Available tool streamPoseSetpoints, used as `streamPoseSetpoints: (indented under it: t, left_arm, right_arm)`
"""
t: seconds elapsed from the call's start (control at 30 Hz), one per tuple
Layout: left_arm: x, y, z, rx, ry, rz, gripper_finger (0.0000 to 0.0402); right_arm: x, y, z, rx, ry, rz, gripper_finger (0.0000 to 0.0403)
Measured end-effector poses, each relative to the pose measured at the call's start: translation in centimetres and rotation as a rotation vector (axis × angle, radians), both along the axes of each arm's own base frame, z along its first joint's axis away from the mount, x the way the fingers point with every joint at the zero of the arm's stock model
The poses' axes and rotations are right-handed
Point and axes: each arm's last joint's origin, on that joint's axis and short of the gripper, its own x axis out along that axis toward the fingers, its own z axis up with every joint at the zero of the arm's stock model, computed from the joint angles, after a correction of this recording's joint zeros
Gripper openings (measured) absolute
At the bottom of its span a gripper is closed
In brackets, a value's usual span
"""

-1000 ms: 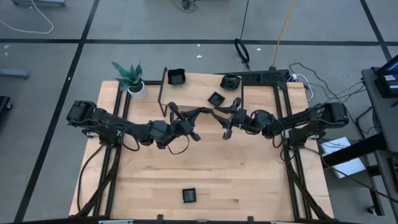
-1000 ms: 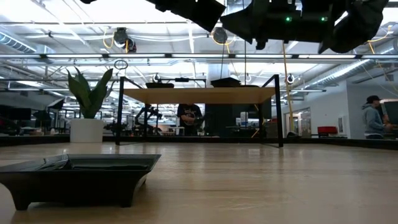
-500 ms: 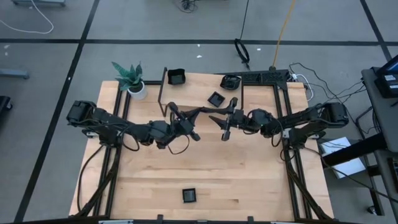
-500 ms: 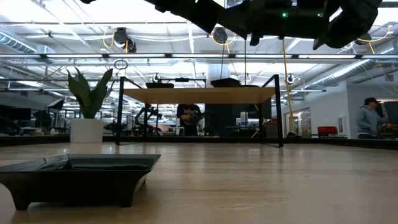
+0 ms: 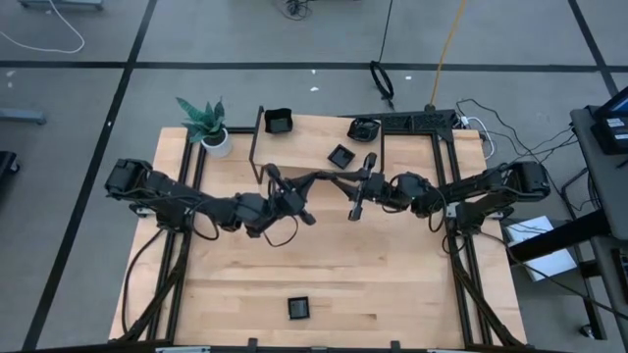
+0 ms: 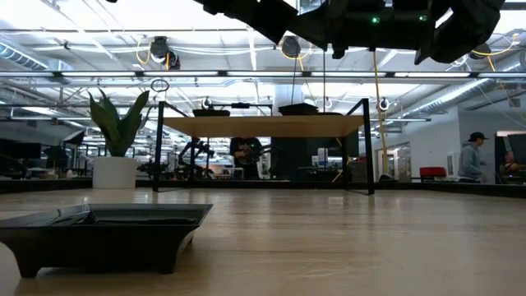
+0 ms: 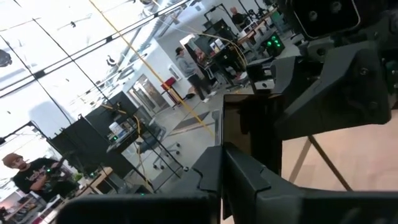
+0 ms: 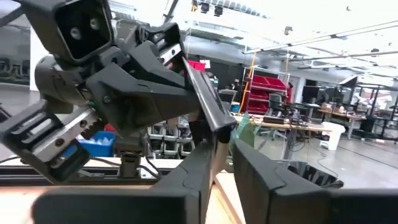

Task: Pick & Place Mini shaped plates
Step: Stack the black square plate on top of the other black square plates on the shelf

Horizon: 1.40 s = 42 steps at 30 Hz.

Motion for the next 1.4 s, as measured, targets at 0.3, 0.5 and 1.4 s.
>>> streamPoseSetpoints:
  t: [0.3,0.5,1.4]
  left_arm:
    - [-0.1,-0.9,0.0,-0.049,-0.046,-0.062,0.0022]
    - [-0.1,-1.7,0.1,-0.125,-0.11,-0.172,0.0099]
    - [-3.2,-8.0,-4.1,-0.346,0.045,-0.051,0.0306]
  right_arm:
    - [0.0,0.0,0.0,-0.026,0.008,-0.007,0.0003]
    - [0.0,0.0,-0.1,-0.028,0.022,-0.007,0.0001]
    - [0.2,-10.5,14.3,0.165,0.775,-0.031,0.0]
